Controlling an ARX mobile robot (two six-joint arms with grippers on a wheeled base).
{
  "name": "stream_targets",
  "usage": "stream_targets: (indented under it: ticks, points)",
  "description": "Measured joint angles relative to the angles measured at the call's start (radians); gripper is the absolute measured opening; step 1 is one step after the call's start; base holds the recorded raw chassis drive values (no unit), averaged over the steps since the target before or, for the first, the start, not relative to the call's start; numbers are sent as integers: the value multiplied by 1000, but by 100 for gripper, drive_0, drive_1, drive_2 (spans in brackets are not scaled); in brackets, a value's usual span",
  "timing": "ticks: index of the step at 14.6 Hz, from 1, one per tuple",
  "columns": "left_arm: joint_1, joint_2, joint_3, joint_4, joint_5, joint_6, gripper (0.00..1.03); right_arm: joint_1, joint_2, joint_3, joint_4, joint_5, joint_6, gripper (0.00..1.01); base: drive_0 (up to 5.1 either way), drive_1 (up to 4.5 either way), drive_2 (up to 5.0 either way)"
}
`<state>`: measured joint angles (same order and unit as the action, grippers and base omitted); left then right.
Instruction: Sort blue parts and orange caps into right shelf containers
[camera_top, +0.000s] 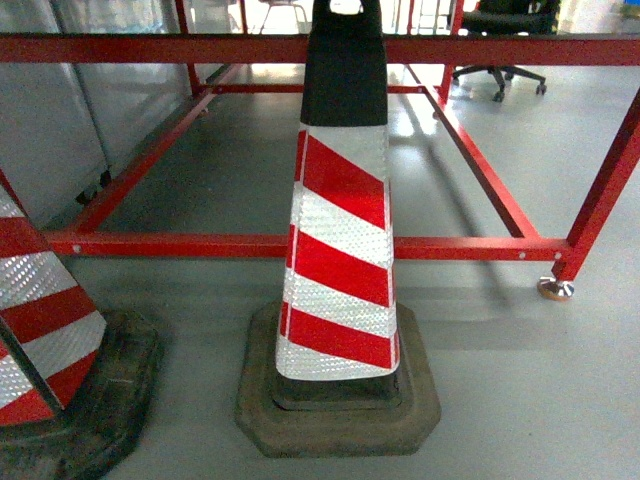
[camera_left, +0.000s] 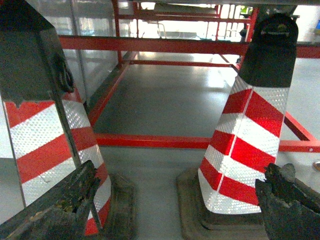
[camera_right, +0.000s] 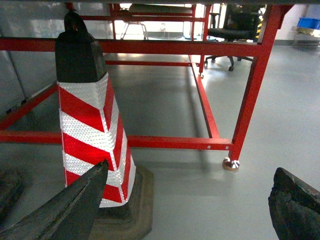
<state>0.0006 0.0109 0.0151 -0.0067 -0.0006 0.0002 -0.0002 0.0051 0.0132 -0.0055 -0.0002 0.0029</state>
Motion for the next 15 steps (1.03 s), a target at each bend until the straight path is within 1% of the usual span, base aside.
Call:
stream_targets:
  ticks: [15]
  points:
    - [0,0,0,2,1,0,98,0,0,0,1,0,0,98,0,0,0]
